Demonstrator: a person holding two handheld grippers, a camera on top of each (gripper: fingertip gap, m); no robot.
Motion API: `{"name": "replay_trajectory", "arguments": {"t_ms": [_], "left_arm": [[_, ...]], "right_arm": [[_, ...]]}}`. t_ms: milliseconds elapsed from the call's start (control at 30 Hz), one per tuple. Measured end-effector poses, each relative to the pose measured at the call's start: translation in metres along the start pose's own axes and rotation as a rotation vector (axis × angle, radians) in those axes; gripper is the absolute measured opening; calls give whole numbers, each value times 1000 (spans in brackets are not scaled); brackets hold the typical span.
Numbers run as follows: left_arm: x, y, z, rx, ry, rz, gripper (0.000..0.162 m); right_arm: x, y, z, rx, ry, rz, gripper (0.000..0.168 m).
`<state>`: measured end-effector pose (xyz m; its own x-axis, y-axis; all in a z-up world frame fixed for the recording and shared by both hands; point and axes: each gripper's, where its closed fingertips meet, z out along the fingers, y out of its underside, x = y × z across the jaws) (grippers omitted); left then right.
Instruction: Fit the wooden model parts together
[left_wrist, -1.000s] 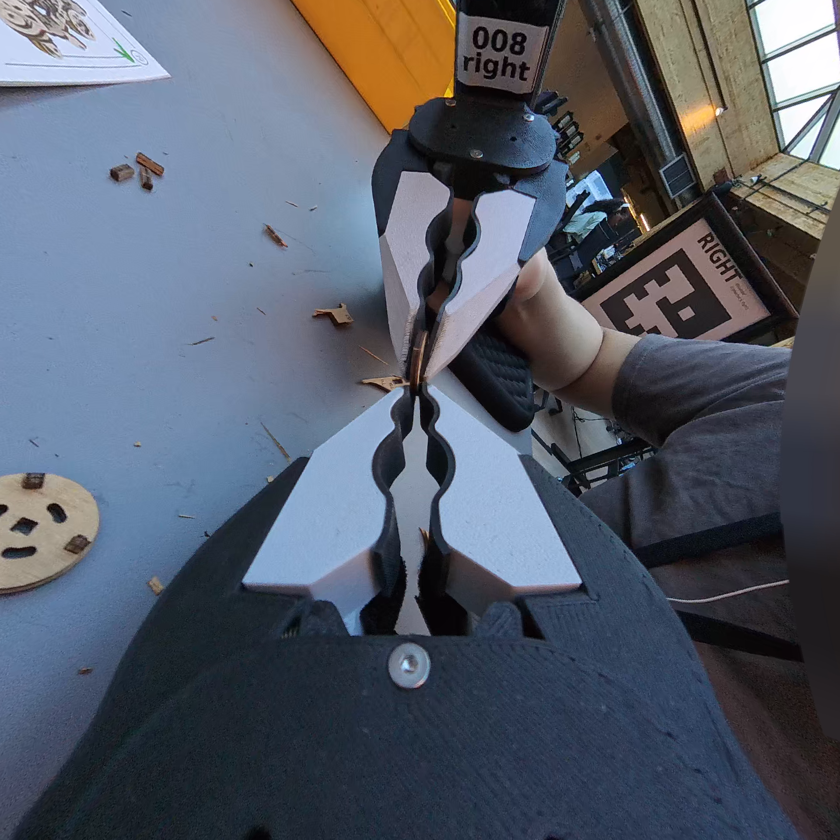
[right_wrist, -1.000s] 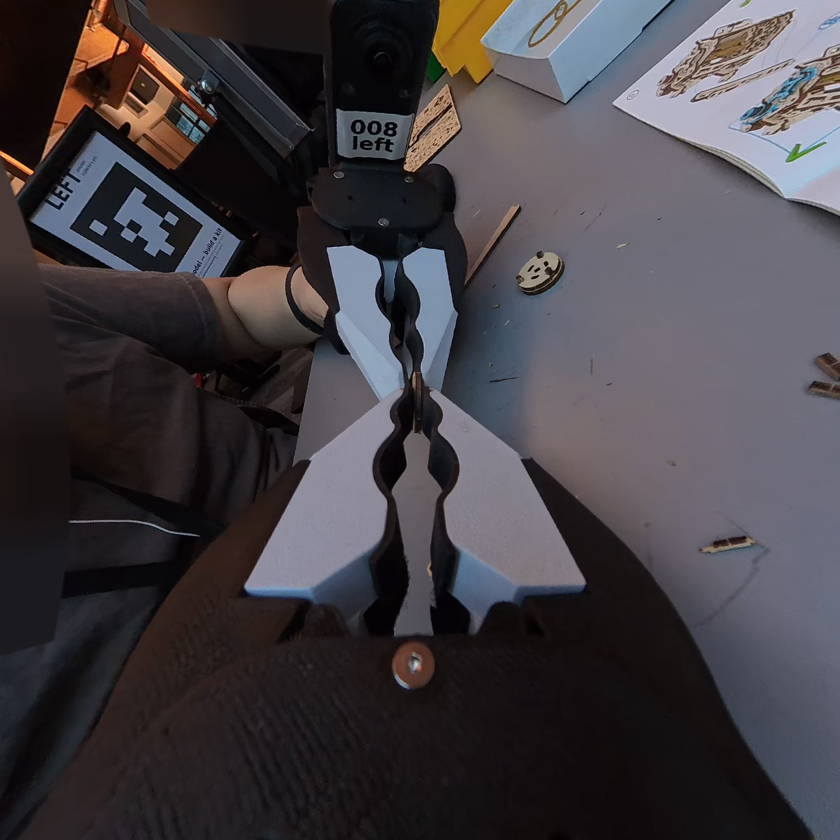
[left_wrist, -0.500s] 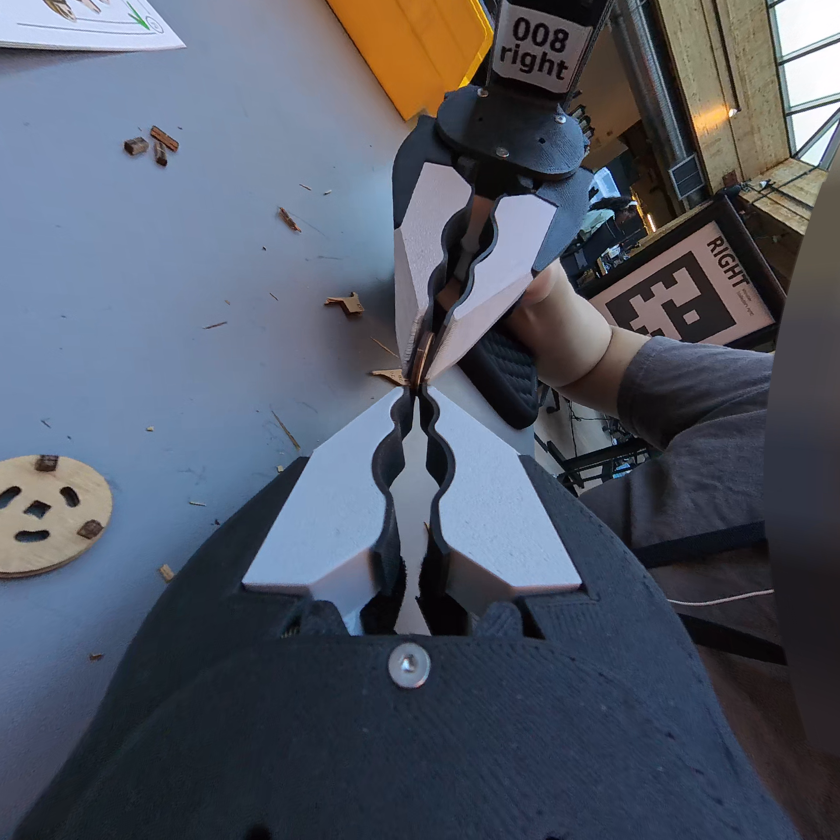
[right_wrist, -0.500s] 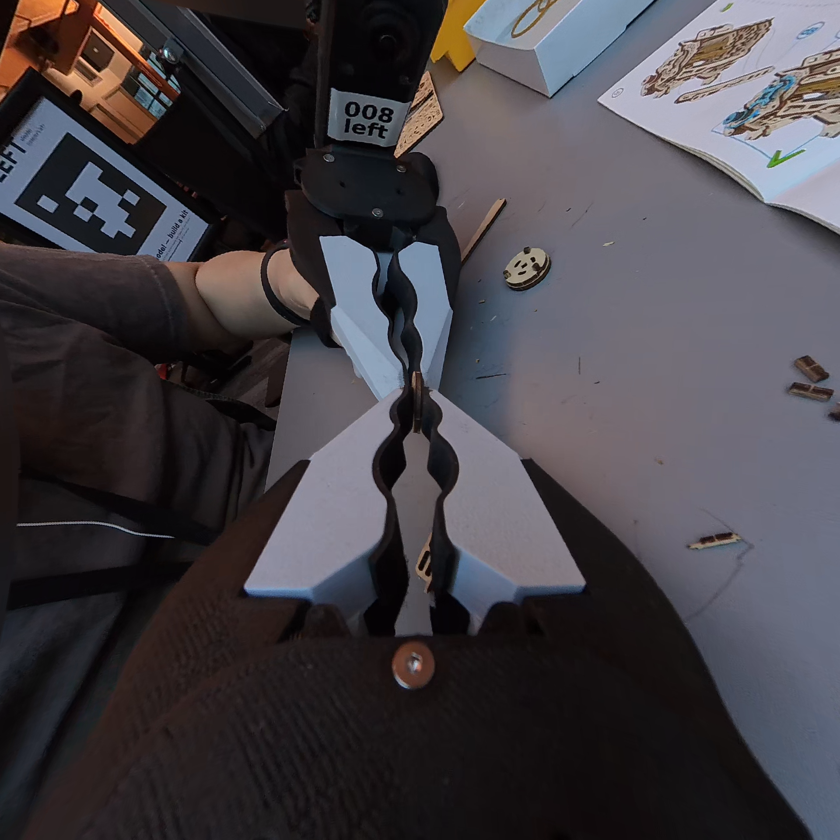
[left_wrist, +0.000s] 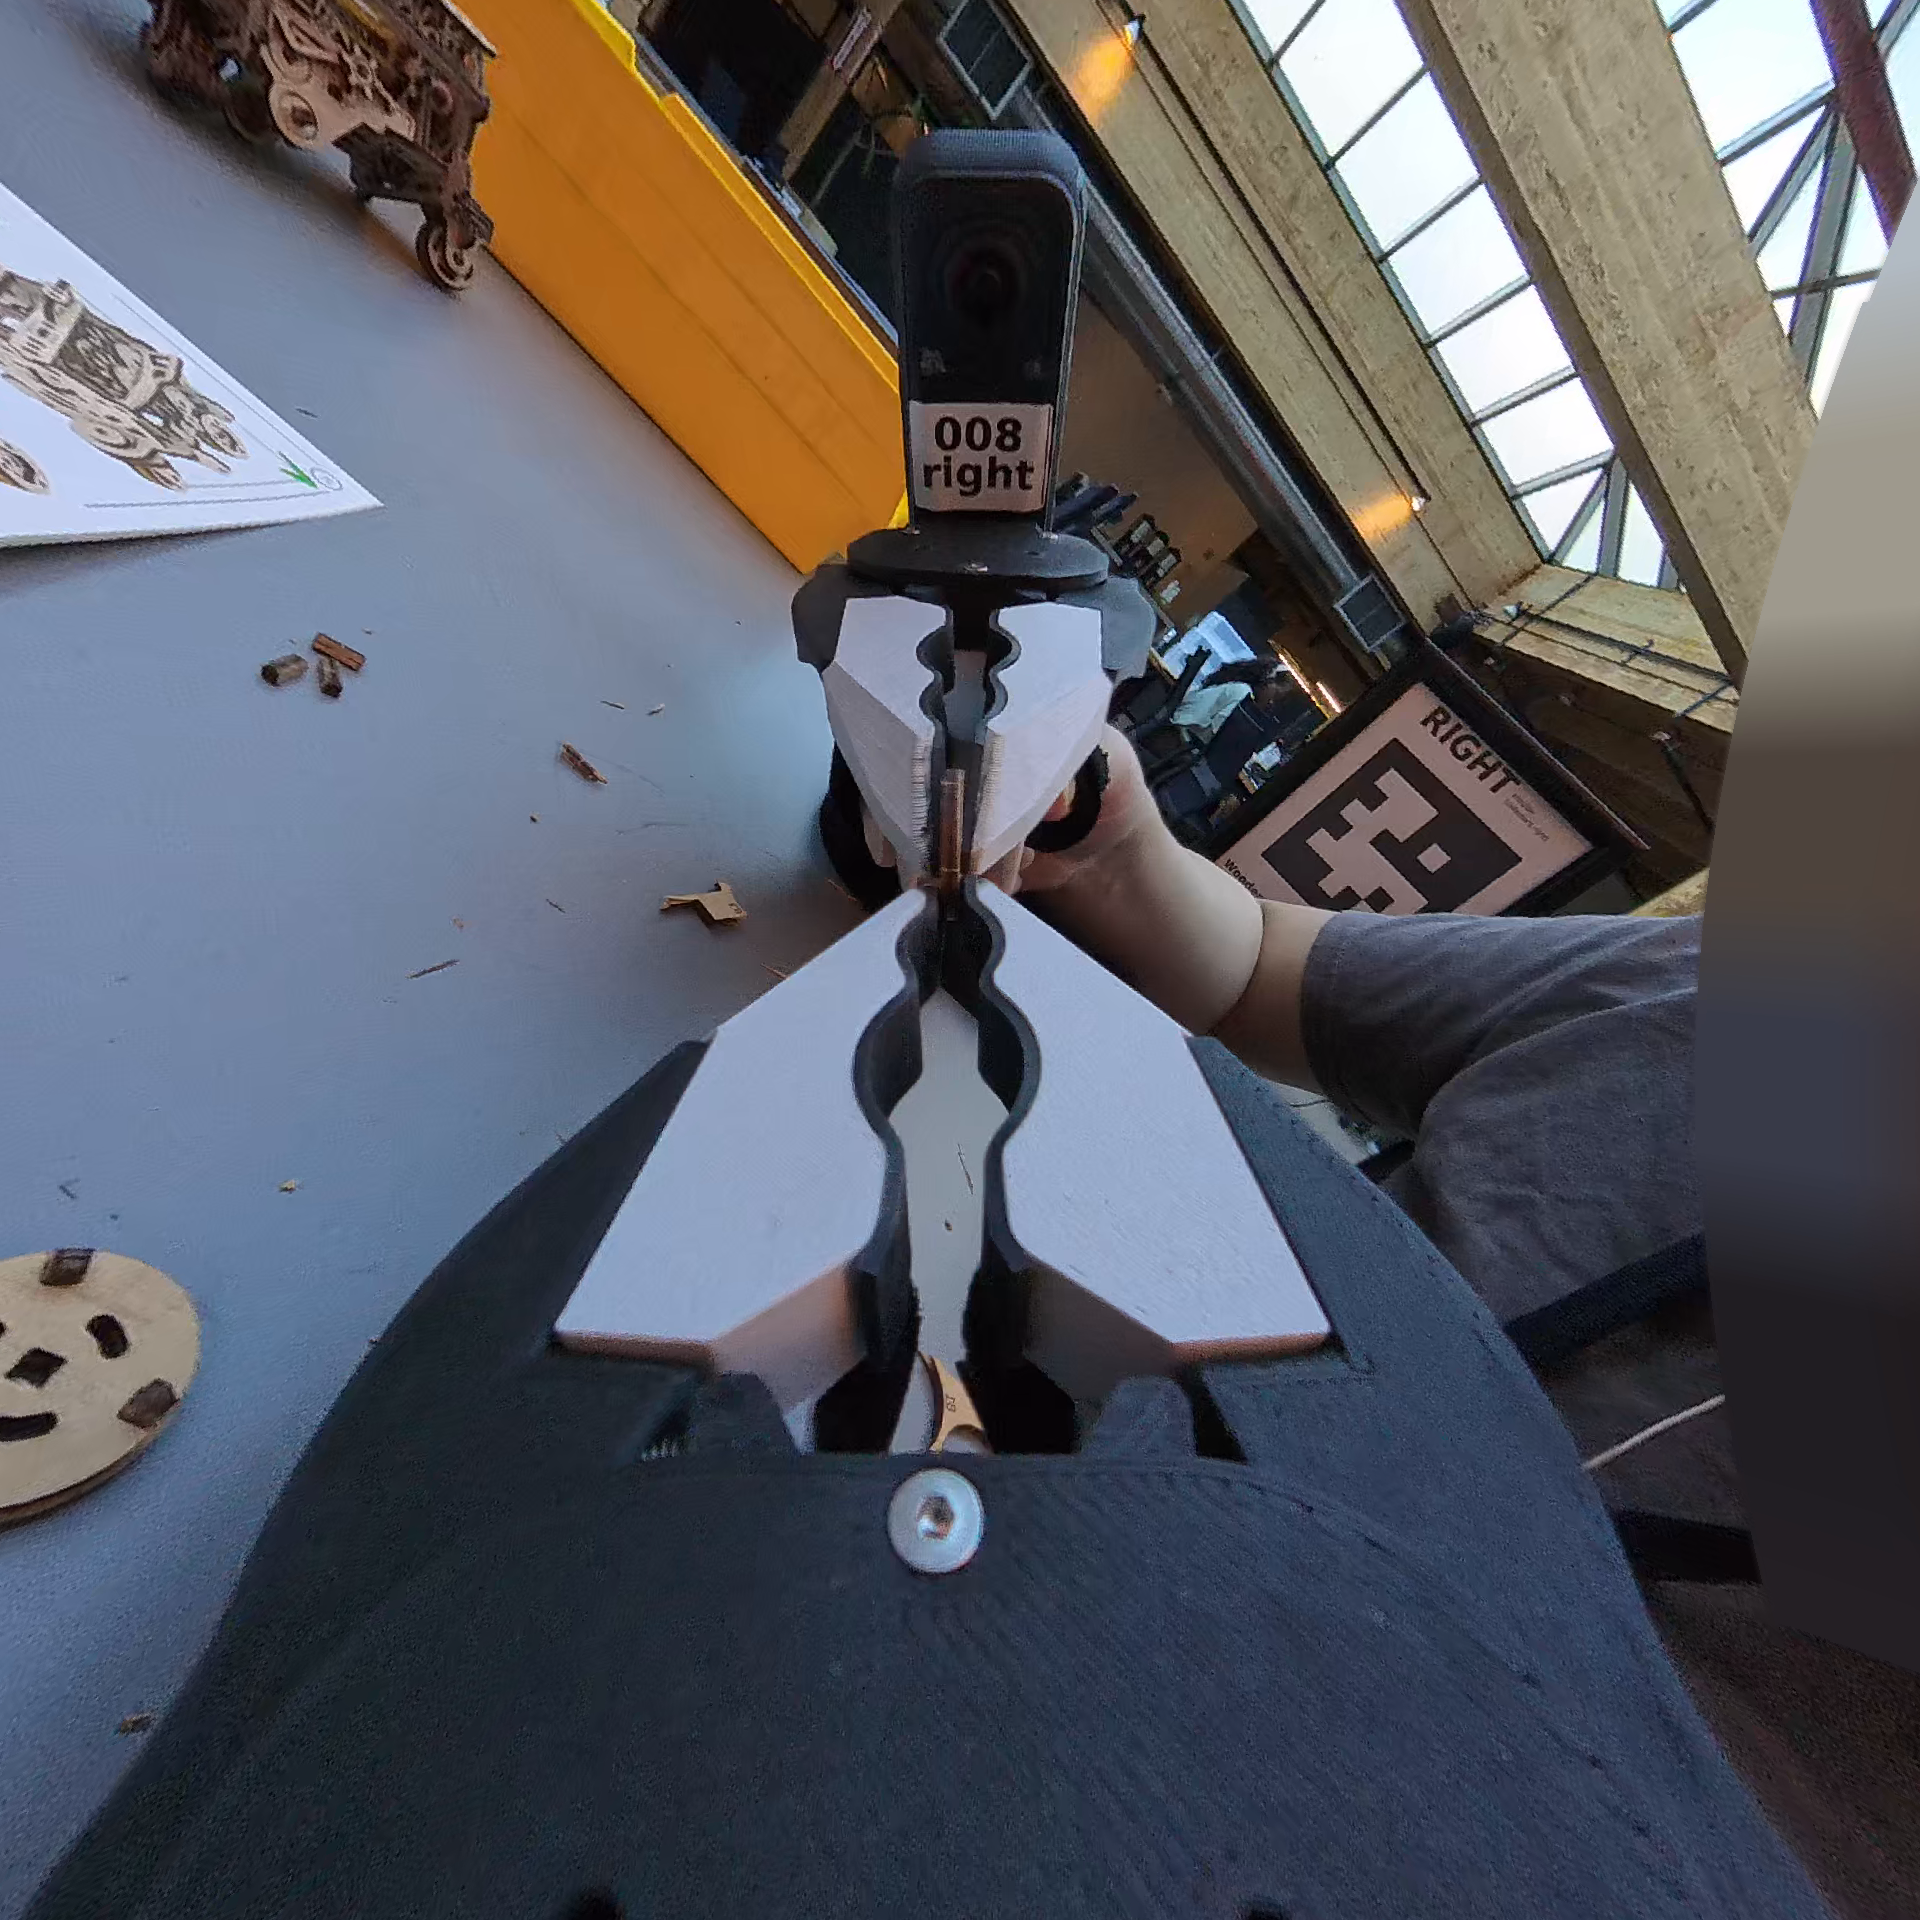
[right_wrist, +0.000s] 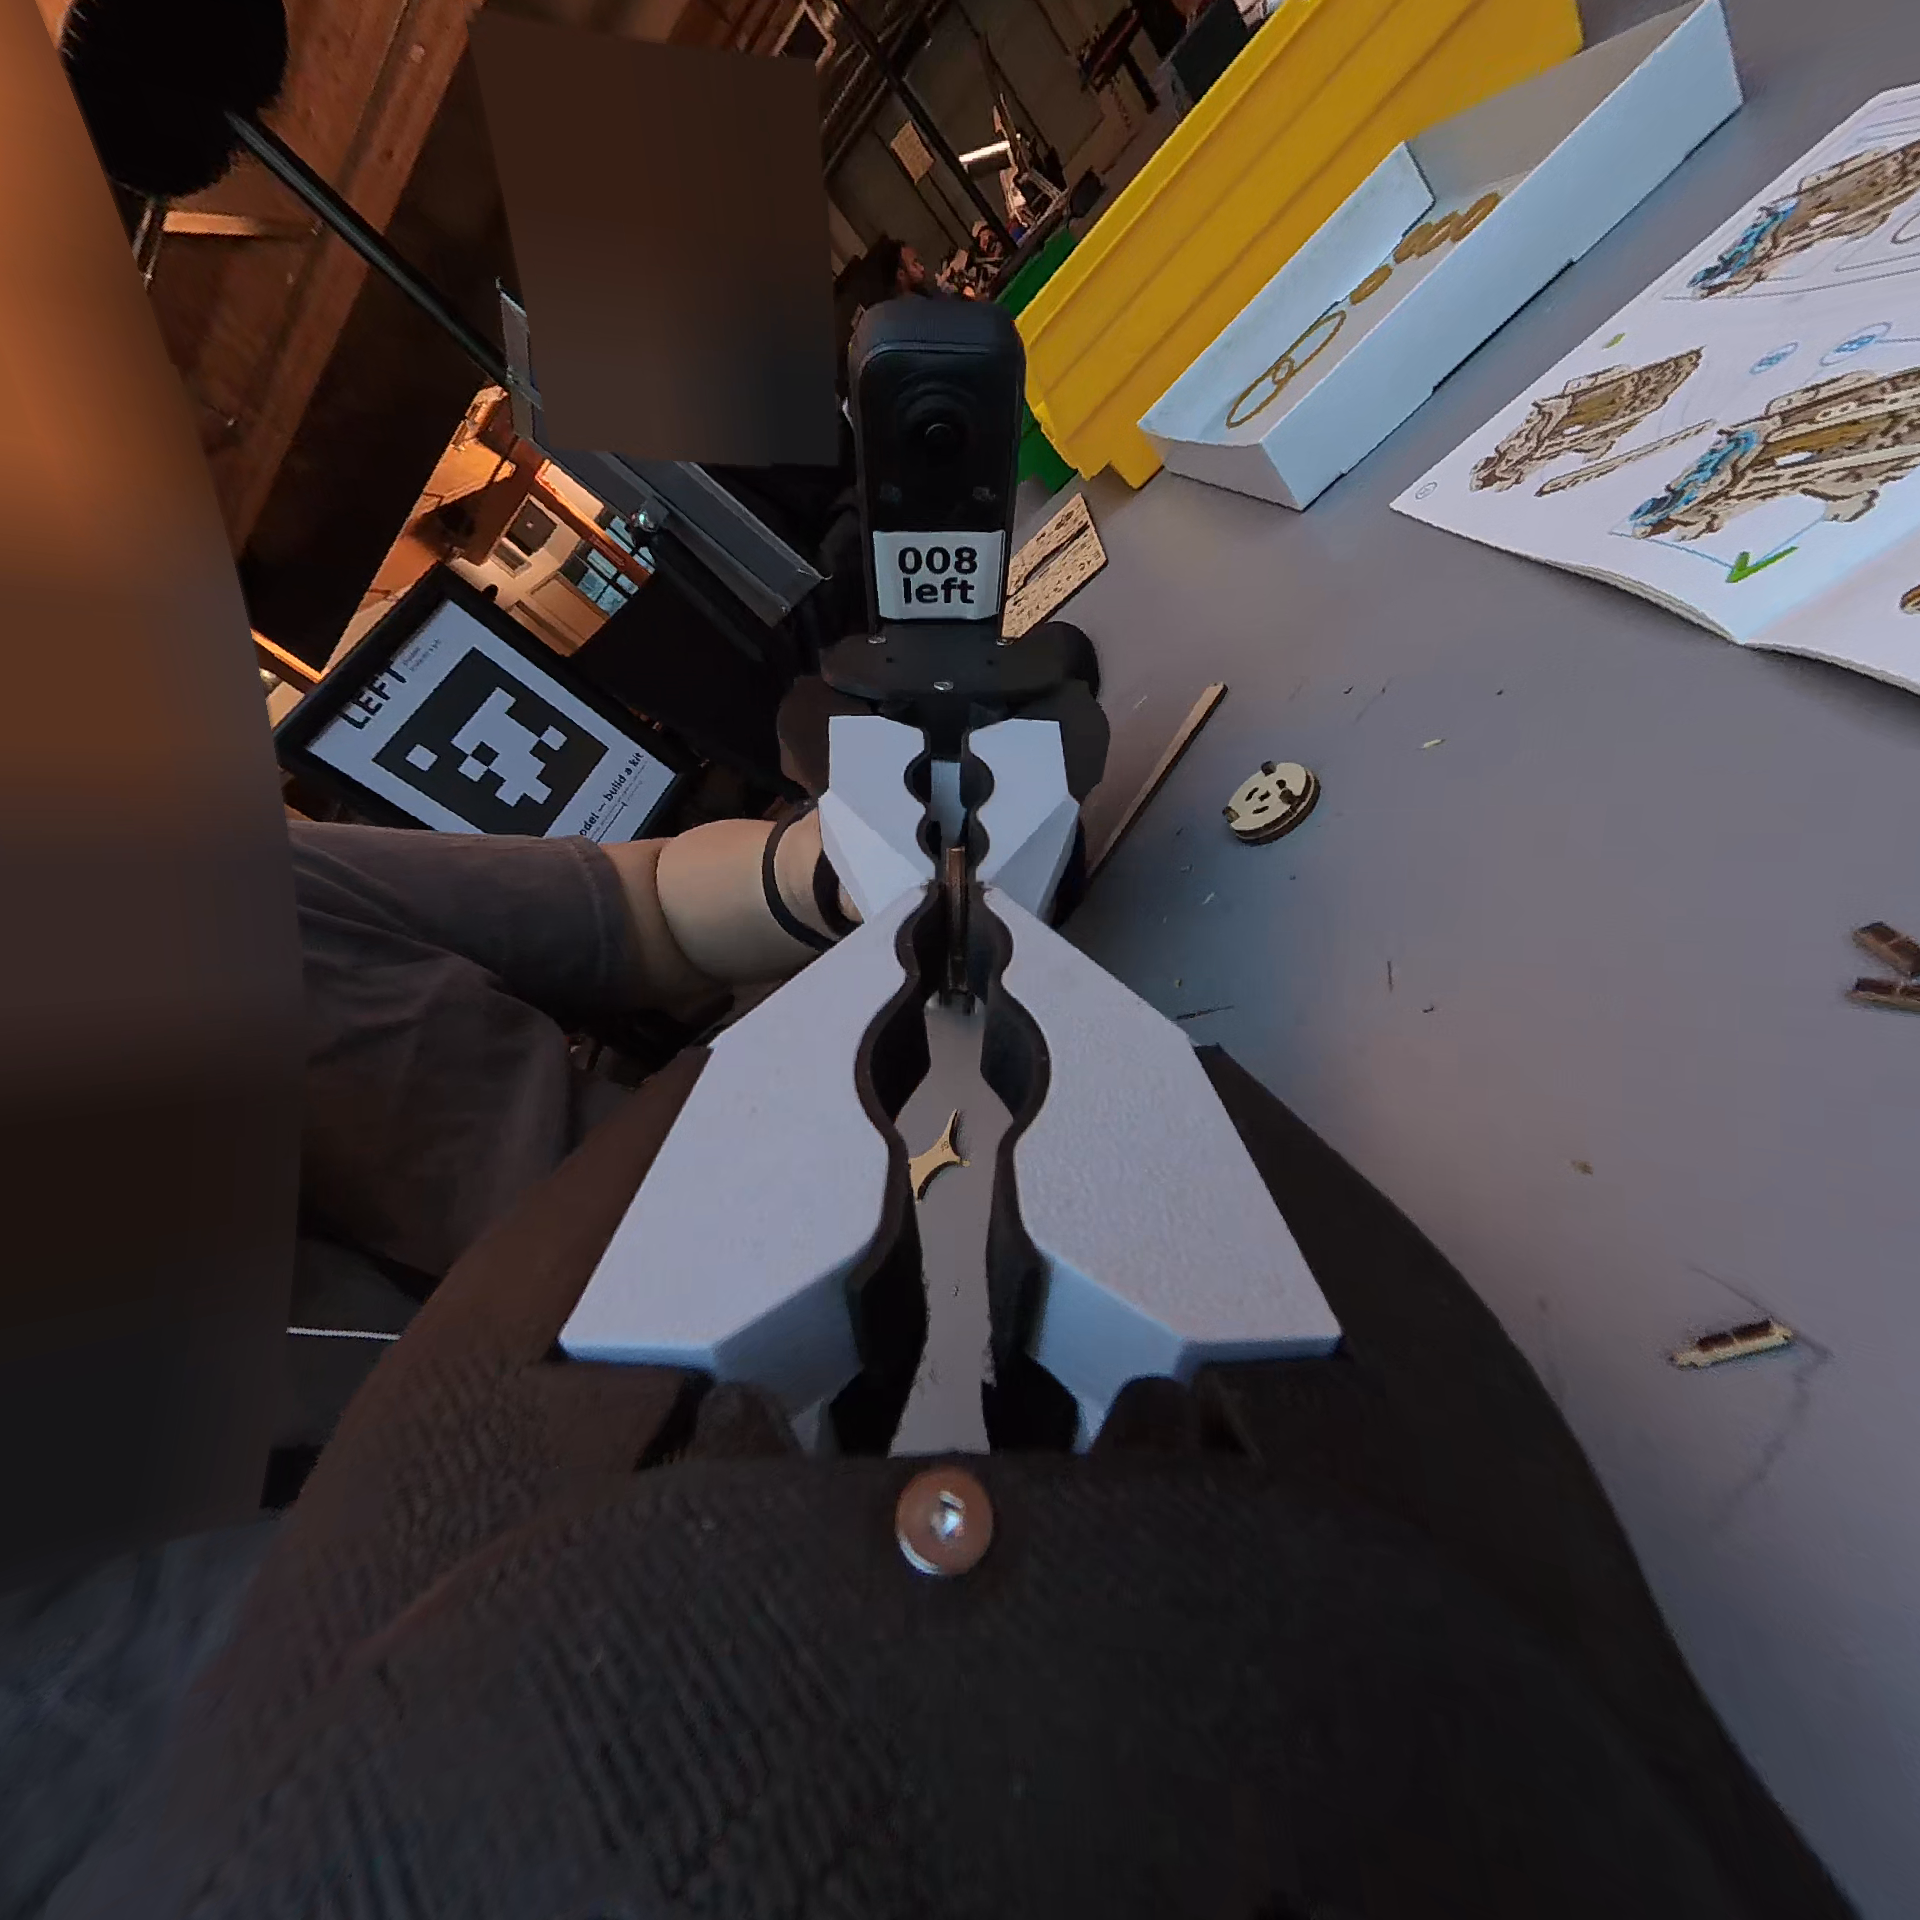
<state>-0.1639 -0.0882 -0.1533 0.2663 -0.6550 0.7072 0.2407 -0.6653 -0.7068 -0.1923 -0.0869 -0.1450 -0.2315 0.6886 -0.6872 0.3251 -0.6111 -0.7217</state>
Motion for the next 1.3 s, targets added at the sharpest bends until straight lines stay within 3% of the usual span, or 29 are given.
{"name": "replay_trajectory", "arguments": {"t_ms": [233,433,1300], "left_arm": [[1,-3,-1,12,-18,51,0],[5,5,-4,-54,32,-23,0],[-3,4,-8,-50,-14,-9,0]], "right_arm": [[-1,-4,-1,27,-12,7,1],[-3,1,-2,-19,-68,61,1],[3,8,-5,-74,-23,44,3]]}}
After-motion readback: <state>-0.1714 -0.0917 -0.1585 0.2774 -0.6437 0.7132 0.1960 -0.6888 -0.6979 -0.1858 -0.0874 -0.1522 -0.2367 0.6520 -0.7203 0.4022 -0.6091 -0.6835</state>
